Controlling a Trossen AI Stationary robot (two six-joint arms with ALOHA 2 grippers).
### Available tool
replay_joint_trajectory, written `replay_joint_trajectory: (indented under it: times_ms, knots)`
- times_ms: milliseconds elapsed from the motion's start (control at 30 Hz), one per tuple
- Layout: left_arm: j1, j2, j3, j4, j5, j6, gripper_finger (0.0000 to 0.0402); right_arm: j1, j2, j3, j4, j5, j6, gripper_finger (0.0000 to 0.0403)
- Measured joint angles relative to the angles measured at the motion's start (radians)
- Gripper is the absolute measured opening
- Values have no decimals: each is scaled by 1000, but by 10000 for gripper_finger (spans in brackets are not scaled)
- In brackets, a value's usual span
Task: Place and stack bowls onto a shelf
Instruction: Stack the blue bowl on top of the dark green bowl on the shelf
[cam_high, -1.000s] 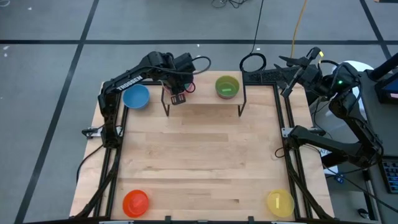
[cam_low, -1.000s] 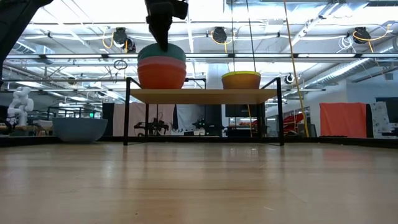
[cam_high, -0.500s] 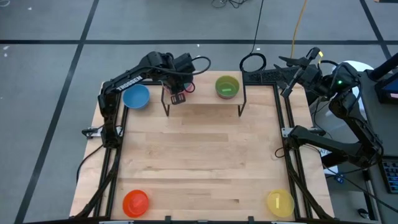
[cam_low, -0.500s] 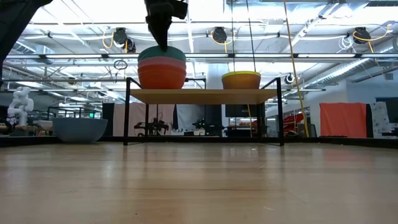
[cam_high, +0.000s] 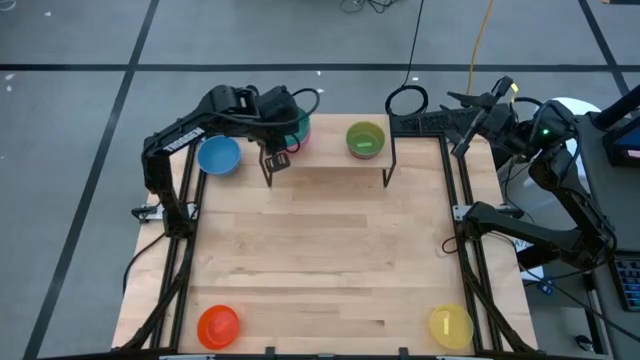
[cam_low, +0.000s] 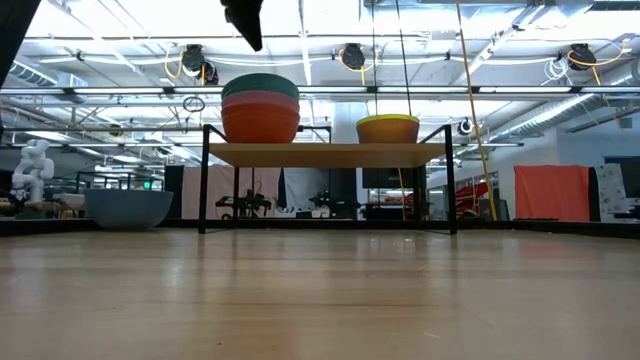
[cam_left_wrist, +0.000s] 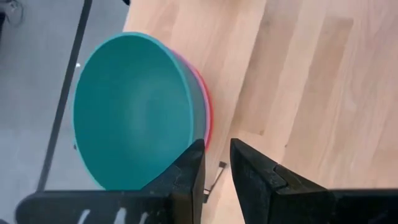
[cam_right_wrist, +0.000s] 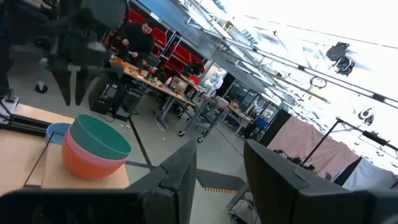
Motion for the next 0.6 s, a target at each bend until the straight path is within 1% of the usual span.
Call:
replay_joint_trajectory:
  times_ms: [167, 267, 433, 533, 600]
  knots:
    - [0, -17, 0, 0, -26, -169, 81, 0, 0, 0, -66, 0, 0, 125]
    - [1, -24, 0, -1, -32, -223, 81, 0, 0, 0, -100, -1, 0, 125]
    - [-11, -52, -1, 0, -24, -247, 81, 0, -25, 0, -170, -4, 25, 125]
    - [-12, -102, -38, -3, -23, -254, 81, 0, -56, 0, -206, -4, 27, 125]
    - [-12, -153, -85, 5, -24, -290, 81, 0, -82, 0, -231, -4, 27, 125]
